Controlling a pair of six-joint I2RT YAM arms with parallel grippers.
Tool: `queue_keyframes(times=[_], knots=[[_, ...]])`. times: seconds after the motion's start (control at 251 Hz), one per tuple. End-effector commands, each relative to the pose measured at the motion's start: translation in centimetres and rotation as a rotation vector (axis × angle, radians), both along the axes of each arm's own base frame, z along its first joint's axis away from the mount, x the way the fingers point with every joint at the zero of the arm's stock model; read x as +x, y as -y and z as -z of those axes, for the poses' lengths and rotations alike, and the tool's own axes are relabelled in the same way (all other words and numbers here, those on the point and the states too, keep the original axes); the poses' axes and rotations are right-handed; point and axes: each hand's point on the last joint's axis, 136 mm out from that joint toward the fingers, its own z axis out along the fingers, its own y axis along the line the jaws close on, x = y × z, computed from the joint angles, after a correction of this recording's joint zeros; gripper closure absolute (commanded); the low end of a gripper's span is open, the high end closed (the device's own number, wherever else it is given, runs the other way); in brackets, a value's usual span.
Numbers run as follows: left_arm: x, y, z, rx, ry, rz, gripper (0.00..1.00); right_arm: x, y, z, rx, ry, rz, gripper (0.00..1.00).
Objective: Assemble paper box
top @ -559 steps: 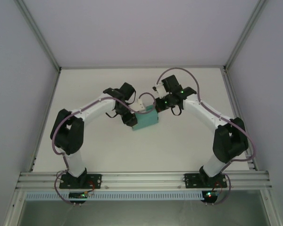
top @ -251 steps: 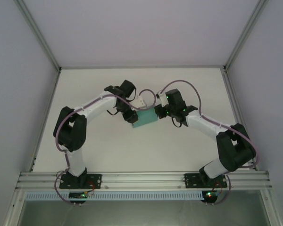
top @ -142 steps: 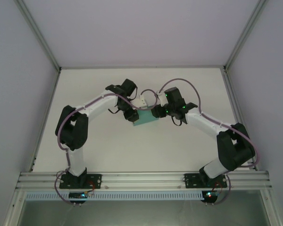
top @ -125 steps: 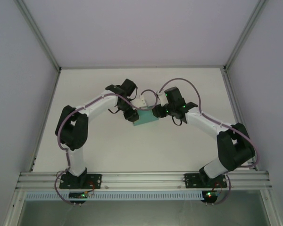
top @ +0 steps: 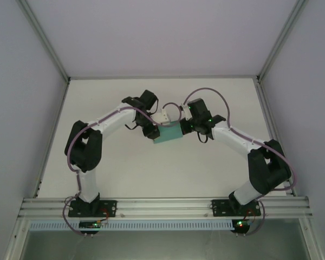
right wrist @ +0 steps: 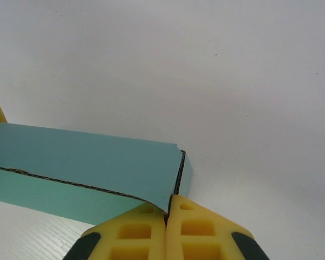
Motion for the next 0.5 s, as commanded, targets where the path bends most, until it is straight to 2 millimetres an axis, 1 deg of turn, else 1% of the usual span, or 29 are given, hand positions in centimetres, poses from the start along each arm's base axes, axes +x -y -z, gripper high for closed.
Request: queue_keyframes(times=[0.0,0.044,0.06,0.092,0.108,0.112,0.12,0.251,0.323,0.451,0.495], knots=[[1.3,1.6,0.1,-0.036,0.041,0.003,0.60,-1.6,0.0,2.6,-0.060,-0.089,0.017,1.00],[1.4,1.7,-0.4,-0.046,0.046,-0.011,0.48,-1.8,0.2,3.0,-0.078,-0.095,0.040,1.00],[1.3,1.7,-0.5,-0.049,0.047,-0.014,0.41,-1.9,0.3,3.2,-0.085,-0.098,0.047,1.00],[1.4,1.6,-0.9,-0.052,0.051,-0.029,0.24,-2.1,0.5,3.5,-0.097,-0.104,0.068,1.00],[1.4,1.6,-1.1,-0.054,0.055,-0.037,0.05,-2.2,0.6,3.6,-0.104,-0.106,0.080,1.00],[1.4,1.6,-1.2,-0.055,0.056,-0.039,0.02,-2.2,0.6,3.7,-0.106,-0.107,0.084,1.00],[1.4,1.5,-1.3,-0.056,0.059,-0.043,0.00,-2.3,0.7,3.8,-0.110,-0.111,0.089,1.00],[1.6,1.0,-3.8,-0.099,0.120,-0.125,0.00,-2.7,1.0,4.0,-0.136,-0.133,0.134,1.00],[1.5,0.2,-4.8,-0.111,0.155,-0.185,0.00,-2.8,0.8,3.8,-0.137,-0.143,0.132,1.00],[1.3,-2.3,-5.5,-0.093,0.208,-0.334,0.00,-2.6,0.4,3.5,-0.119,-0.148,0.131,1.00],[1.1,-3.0,-5.7,-0.095,0.220,-0.377,0.06,-2.6,0.3,3.6,-0.118,-0.153,0.129,1.00]])
